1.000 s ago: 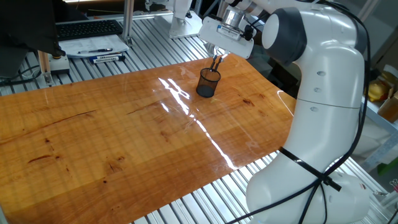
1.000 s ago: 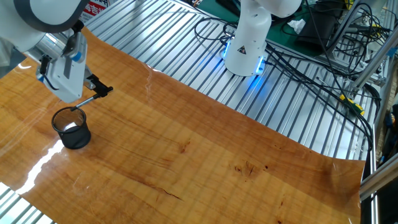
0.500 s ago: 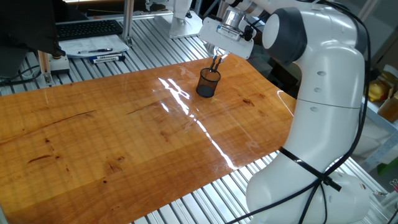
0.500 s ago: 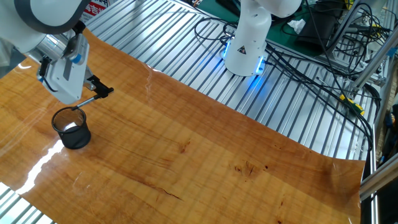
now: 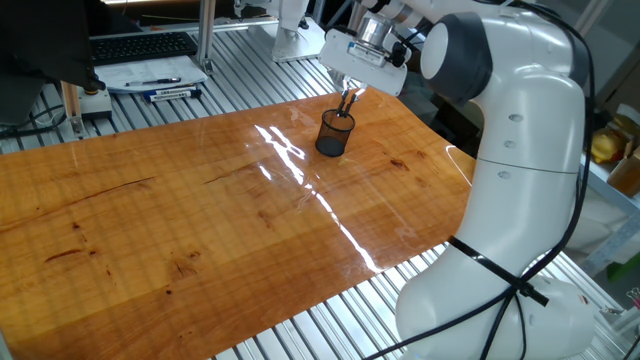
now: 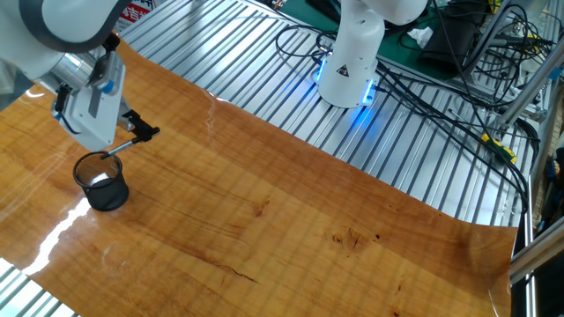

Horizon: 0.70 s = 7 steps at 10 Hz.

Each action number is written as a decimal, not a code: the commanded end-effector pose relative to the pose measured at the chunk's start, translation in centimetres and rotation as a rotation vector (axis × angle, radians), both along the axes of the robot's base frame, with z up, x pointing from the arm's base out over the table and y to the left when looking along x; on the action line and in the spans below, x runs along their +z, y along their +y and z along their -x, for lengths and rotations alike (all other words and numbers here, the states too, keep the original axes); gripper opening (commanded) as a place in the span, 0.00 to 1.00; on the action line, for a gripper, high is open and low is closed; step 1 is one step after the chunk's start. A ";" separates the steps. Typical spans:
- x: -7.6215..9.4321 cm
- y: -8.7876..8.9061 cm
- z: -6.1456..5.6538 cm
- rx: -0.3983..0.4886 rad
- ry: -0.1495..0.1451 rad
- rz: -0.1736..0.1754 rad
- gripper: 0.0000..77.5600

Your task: Put the pen into the pen holder

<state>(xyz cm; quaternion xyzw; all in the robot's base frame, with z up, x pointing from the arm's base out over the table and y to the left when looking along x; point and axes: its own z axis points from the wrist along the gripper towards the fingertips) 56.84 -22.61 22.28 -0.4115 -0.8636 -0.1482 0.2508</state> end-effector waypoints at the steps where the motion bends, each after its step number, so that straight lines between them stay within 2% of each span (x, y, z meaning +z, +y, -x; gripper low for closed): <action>1: -1.6 -0.5 -0.9 0.006 -0.008 0.005 0.01; 7: -2.8 -0.1 -1.5 0.017 -0.006 0.002 0.01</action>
